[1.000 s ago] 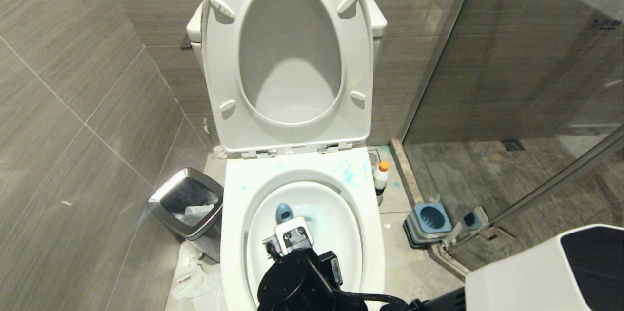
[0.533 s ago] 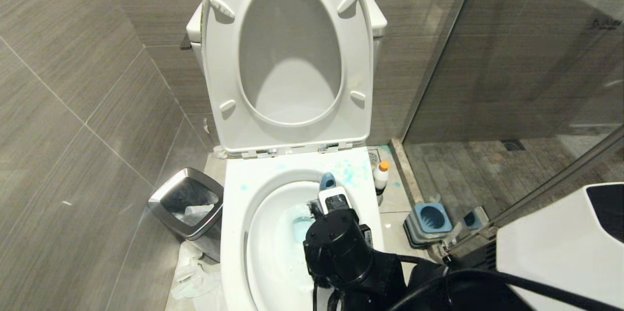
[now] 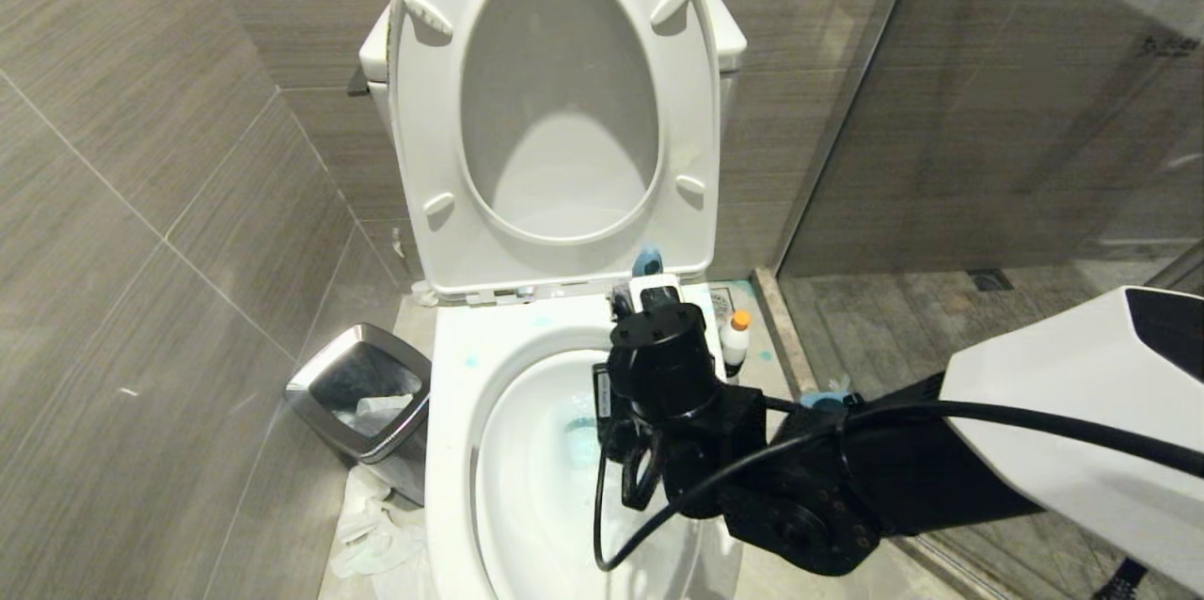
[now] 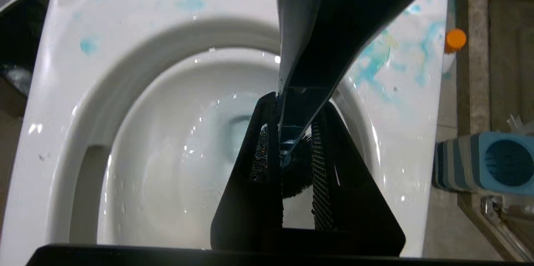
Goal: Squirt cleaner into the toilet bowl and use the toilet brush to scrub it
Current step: Scrub the toilet bowl
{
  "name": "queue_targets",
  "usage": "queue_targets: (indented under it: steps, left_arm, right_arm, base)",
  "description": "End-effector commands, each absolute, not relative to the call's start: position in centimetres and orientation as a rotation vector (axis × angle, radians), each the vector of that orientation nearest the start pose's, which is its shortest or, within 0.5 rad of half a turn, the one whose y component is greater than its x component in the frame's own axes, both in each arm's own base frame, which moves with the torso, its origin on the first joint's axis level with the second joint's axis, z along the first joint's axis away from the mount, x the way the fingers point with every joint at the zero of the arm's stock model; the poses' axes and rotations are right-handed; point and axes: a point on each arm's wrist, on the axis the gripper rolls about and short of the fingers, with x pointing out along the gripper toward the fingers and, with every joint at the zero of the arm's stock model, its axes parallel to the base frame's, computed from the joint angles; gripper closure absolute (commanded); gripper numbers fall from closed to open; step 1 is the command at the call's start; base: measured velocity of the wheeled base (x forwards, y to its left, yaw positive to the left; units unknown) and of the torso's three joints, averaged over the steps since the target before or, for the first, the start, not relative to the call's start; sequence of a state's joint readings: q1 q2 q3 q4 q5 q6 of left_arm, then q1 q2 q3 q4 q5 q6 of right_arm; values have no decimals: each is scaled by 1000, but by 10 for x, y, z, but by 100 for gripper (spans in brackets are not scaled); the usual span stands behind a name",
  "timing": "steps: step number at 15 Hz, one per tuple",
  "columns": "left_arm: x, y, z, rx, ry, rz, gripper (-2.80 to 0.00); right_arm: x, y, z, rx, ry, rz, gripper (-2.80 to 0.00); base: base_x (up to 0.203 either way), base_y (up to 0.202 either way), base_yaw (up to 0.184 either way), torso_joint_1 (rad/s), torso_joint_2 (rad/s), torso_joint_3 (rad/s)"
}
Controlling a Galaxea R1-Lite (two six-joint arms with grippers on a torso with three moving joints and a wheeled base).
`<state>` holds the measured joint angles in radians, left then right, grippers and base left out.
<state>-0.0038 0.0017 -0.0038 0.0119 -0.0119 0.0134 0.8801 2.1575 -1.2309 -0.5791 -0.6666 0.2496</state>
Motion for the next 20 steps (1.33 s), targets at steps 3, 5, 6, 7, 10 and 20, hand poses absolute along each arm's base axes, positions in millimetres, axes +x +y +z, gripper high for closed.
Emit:
queue_targets:
  steps: [3, 5, 6, 7, 10, 20]
  left_arm:
    - [-23, 0, 76, 14, 11, -15, 0]
    - [-23, 0, 76, 14, 11, -17, 0]
    - [-23, 0, 76, 14, 11, -15, 0]
    - [-23, 0, 76, 14, 11, -15, 0]
    - [-23, 0, 76, 14, 11, -17, 0]
    - [-23, 0, 75, 14, 12, -16, 0]
  right_arm:
    - [308, 344, 116, -18, 220, 194, 0]
    - [320, 358, 116, -21, 188, 205, 0]
    - [325, 364, 116, -24, 181, 208, 0]
    - [328, 370, 116, -28, 181, 212, 0]
    - [331, 388, 112, -44, 193, 238, 0]
    - [270, 420, 102, -68, 252, 370, 0]
  base:
    - [0, 0, 0, 0, 0, 0]
    - [0, 0, 0, 0, 0, 0]
    - [0, 0, 0, 0, 0, 0]
    - [0, 0, 0, 0, 0, 0]
    - [0, 0, 0, 0, 0, 0]
    - [0, 0, 0, 0, 0, 0]
